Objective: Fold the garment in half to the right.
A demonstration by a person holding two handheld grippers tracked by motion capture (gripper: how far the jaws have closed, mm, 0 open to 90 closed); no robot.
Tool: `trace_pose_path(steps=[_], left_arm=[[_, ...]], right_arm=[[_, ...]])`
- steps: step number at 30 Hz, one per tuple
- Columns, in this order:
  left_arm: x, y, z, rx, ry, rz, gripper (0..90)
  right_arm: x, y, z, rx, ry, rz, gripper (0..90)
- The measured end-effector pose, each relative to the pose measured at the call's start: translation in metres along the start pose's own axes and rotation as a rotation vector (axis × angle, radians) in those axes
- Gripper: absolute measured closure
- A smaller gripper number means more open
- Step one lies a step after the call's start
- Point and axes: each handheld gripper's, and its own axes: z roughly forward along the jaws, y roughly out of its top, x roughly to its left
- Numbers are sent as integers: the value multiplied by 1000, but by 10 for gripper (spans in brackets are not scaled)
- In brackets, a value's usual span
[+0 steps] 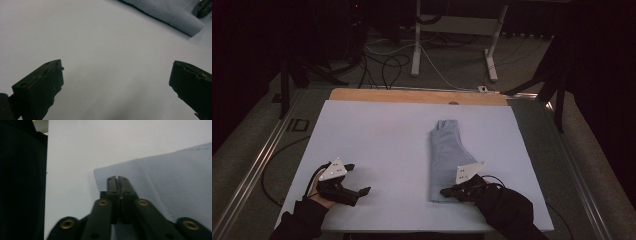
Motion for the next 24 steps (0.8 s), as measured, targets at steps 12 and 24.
trace_pose_path(steps=[12,24], left_arm=[[-1,0,-1,-1,4,6,5],[0,0,-2,-3,12,1,5]], right_arm=[[-11,11,-20,-75,-113,31,575],[-27,20,-30,-131,-145,108,83]])
